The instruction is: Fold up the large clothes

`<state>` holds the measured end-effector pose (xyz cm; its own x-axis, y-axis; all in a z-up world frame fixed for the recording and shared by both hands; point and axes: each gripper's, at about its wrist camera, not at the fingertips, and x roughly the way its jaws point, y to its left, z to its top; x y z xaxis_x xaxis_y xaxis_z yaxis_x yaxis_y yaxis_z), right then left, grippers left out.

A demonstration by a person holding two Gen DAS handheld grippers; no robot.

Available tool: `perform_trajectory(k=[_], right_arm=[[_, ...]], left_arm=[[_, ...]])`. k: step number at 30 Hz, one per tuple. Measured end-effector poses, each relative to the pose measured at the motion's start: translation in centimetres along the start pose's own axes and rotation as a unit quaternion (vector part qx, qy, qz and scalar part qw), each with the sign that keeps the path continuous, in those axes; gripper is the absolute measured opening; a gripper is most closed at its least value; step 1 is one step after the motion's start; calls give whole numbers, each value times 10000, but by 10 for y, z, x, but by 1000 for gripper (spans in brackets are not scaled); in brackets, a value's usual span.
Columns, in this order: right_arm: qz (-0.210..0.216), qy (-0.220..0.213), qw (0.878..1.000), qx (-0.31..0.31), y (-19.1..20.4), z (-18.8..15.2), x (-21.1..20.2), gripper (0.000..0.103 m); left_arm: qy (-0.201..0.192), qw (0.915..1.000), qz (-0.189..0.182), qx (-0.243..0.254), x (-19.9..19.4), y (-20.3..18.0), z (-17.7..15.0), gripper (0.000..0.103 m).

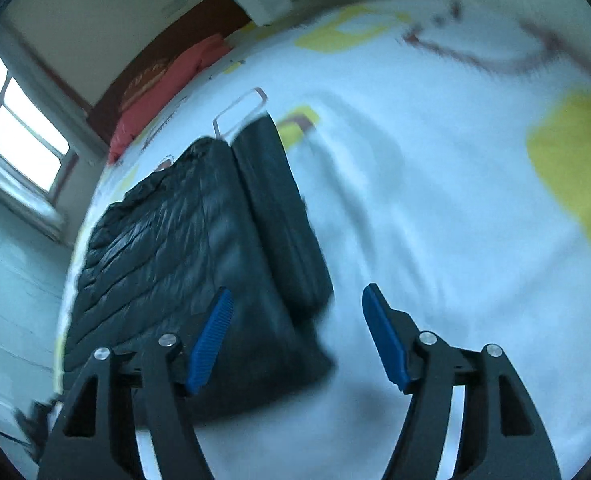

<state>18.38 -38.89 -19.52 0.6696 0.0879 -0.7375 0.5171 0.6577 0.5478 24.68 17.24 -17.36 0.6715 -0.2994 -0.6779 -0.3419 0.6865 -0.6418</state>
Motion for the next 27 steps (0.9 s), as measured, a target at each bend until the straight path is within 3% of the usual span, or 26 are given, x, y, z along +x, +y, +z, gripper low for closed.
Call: perform_trajectory(k=[2, 5, 10, 11, 15, 18, 21, 27], right_arm=[[348, 111, 9988, 322, -3, -12, 11, 67], [483, 19, 9976, 492, 2, -13, 25, 69], [707, -274, 9944, 733, 10, -2, 43, 71], [721, -331, 9937, 791, 11, 0, 48, 70], [880, -406, 9910, 921, 10, 0, 52, 37], [1098, -480, 9890, 871, 8, -3, 44, 26], [1136, -518, 9892, 763, 11, -9, 32, 23], [1171, -430, 9902, 622, 0, -36, 0, 22]], left_arm=[[92, 9991, -313, -256, 3, 4, -14, 86], [296, 9974, -511, -420, 22, -1, -21, 86], [10, 9960, -588, -667, 39, -10, -14, 86], [-72, 9956, -567, -737, 42, -10, -13, 80], [-106, 9963, -488, -704, 51, -13, -8, 46], [-150, 9975, -519, -453, 43, -17, -9, 30], [-182, 9980, -558, -243, 29, -19, -8, 25], [-139, 9988, -459, -111, -7, -4, -25, 24]])
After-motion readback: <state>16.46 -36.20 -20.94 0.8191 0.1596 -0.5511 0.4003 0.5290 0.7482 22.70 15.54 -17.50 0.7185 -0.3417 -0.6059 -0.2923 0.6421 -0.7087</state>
